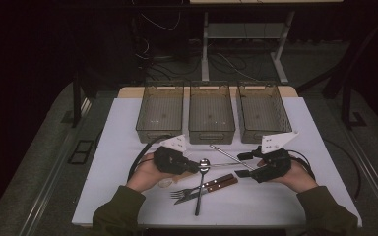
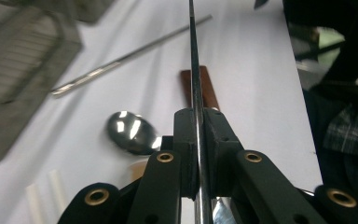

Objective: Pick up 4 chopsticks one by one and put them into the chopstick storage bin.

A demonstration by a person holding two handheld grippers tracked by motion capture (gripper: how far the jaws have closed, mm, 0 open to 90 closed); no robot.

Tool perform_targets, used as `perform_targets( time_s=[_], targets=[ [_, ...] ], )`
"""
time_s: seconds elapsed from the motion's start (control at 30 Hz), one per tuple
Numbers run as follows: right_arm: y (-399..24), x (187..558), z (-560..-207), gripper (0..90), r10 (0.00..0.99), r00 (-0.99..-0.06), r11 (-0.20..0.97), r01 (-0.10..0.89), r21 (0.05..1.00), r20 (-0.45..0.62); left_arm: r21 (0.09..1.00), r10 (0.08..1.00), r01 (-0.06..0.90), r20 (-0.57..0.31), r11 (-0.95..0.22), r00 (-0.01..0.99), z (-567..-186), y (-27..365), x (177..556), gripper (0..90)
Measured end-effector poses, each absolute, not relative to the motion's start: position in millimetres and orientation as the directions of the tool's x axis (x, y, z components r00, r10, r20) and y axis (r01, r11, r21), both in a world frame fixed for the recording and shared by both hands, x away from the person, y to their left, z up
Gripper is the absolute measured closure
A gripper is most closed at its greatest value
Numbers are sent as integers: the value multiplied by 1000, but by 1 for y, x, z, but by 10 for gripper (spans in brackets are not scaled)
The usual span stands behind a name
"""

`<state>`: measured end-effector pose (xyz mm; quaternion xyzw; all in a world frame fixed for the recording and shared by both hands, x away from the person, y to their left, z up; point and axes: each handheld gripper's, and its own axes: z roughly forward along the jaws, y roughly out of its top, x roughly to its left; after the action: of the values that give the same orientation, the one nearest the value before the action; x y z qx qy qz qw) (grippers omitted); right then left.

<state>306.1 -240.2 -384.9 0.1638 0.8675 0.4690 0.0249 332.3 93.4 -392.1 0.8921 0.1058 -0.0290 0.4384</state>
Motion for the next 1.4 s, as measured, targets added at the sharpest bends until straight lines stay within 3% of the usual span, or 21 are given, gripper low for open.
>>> perform_targets(
  time_s=[0.43,0.63,0.83,1.4],
  targets=[
    [-271,293,-409,203,564,-820,385,369,846,101,833,371,292,-113,-470,922,-372,135,346,839],
    [-284,283,-428,189,640,-760,339,413,845,114,847,490,336,-105,-412,866,-361,152,358,839],
    [-296,273,-438,189,685,-720,326,441,836,112,852,573,367,-100,-373,814,-353,164,373,839],
    [-301,265,-437,189,679,-726,331,439,835,112,834,781,481,-102,-270,616,-349,179,433,839]
  ],
)
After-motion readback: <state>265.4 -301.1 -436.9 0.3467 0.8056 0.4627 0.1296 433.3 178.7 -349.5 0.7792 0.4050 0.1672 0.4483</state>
